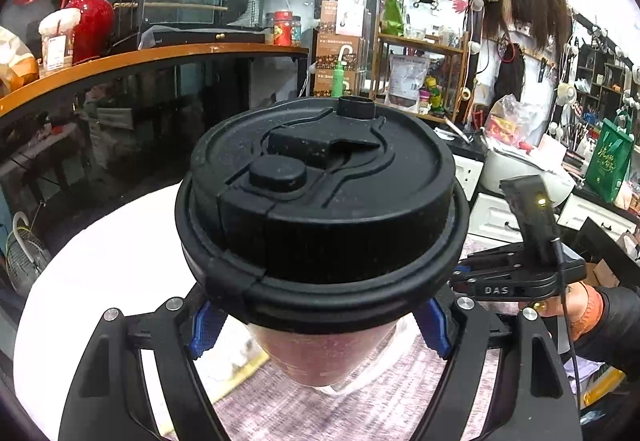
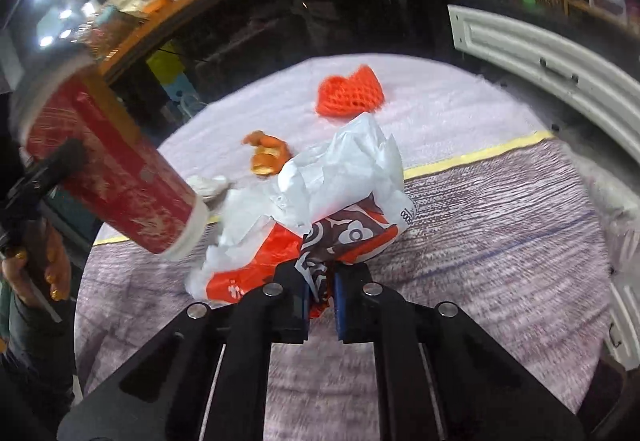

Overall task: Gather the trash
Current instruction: 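Carry tumbler and snack bag over the bin and open both tools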

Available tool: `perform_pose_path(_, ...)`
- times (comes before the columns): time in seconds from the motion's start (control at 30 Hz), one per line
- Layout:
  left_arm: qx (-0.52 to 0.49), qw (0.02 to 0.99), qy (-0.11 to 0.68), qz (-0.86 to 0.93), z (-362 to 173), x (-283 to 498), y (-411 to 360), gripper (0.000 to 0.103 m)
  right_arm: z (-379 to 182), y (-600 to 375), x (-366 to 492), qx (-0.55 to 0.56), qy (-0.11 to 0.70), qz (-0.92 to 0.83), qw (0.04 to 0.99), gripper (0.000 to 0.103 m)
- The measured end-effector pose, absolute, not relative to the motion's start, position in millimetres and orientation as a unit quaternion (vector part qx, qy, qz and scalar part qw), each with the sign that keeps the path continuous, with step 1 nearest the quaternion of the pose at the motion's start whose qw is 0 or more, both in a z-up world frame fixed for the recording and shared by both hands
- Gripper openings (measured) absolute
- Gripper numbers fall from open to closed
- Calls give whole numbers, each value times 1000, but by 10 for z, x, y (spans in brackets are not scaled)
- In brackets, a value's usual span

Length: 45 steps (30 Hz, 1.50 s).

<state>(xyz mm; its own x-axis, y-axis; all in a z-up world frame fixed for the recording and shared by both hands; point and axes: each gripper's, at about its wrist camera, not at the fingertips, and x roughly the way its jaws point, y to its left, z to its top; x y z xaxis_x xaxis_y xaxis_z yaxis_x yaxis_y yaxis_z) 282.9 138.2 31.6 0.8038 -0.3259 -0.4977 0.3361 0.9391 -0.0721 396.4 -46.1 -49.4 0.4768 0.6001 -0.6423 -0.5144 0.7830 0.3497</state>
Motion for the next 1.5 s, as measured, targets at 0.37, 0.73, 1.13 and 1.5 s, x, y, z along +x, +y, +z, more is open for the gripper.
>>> perform_pose_path(0.37, -14, 956, 227, -187, 512, 2234, 1055, 77, 45, -980, 2999, 47, 318, 338, 884, 9)
perform_pose_path(0.73, -30, 948, 223, -223, 405, 1864, 411, 77, 22, -1769, 2241, 41, 297, 278, 913, 9)
perform_pose_path(1.13, -20, 923, 232, -305, 300, 1714, -589, 77, -280, -3023, 1705, 47, 319, 140, 936, 9)
perform_pose_path(1.5, 15, 892, 252, -376, 118, 1667, -1455, 77, -683, -3609, 1668, 49, 352, 65, 933, 9)
